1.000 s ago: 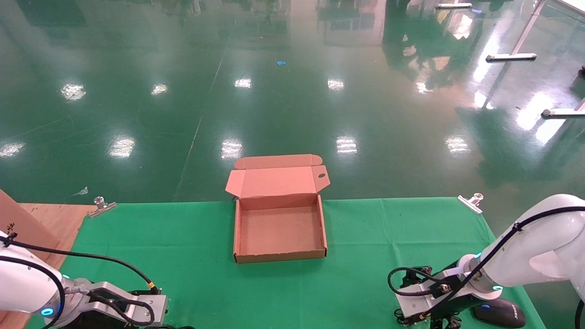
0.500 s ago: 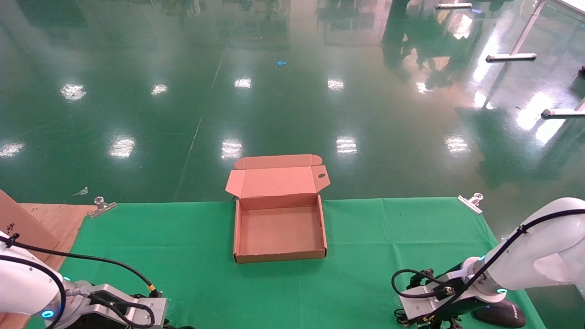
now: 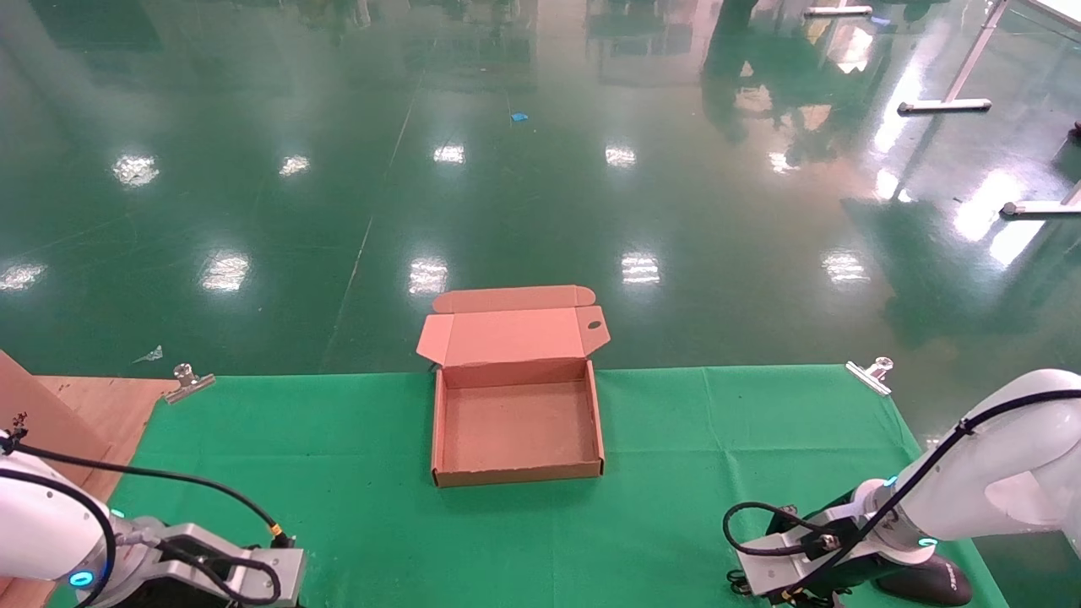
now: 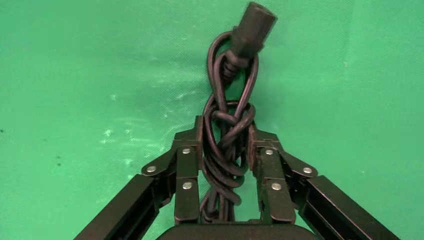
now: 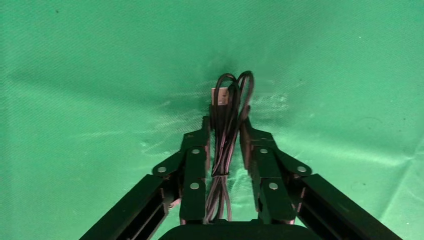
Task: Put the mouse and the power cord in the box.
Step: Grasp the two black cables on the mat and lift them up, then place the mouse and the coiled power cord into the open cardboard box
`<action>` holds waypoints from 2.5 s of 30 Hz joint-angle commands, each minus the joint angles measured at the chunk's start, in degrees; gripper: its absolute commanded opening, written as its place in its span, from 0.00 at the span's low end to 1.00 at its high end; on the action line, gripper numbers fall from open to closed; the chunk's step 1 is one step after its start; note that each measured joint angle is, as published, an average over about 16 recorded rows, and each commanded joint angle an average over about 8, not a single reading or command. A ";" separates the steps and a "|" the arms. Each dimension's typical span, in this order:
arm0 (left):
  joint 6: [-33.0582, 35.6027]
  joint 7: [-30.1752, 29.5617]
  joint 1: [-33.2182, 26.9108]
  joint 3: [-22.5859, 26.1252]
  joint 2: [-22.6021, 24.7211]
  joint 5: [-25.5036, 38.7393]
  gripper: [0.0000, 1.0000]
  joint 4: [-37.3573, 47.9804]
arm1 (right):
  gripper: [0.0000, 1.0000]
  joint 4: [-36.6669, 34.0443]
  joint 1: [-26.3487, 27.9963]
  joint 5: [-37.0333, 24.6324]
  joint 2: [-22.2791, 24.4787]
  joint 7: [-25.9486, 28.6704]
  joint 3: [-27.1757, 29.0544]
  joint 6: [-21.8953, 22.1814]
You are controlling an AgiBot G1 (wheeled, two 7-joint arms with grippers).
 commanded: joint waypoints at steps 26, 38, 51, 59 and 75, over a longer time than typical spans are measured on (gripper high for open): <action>11.02 -1.86 -17.73 -0.26 -0.64 -0.23 0.00 -4.67 | 0.00 4.54 17.57 5.25 3.23 -1.54 3.63 -17.12; 11.78 -6.16 -28.78 -1.24 4.90 -1.22 0.00 -7.83 | 0.00 9.14 25.88 6.52 -3.05 7.13 4.55 -18.45; 13.36 -5.40 -32.28 -1.84 7.35 -2.14 0.00 -5.35 | 0.00 19.42 26.15 8.17 -4.88 15.41 2.67 -20.93; 14.32 -4.63 -33.07 -2.04 7.62 -2.53 0.00 -4.46 | 0.00 25.35 24.60 9.87 -4.84 19.83 0.68 -20.49; -8.21 1.97 -18.06 -3.03 13.66 -4.37 0.00 -7.06 | 0.00 24.94 23.38 13.39 -3.56 18.50 -1.30 -18.18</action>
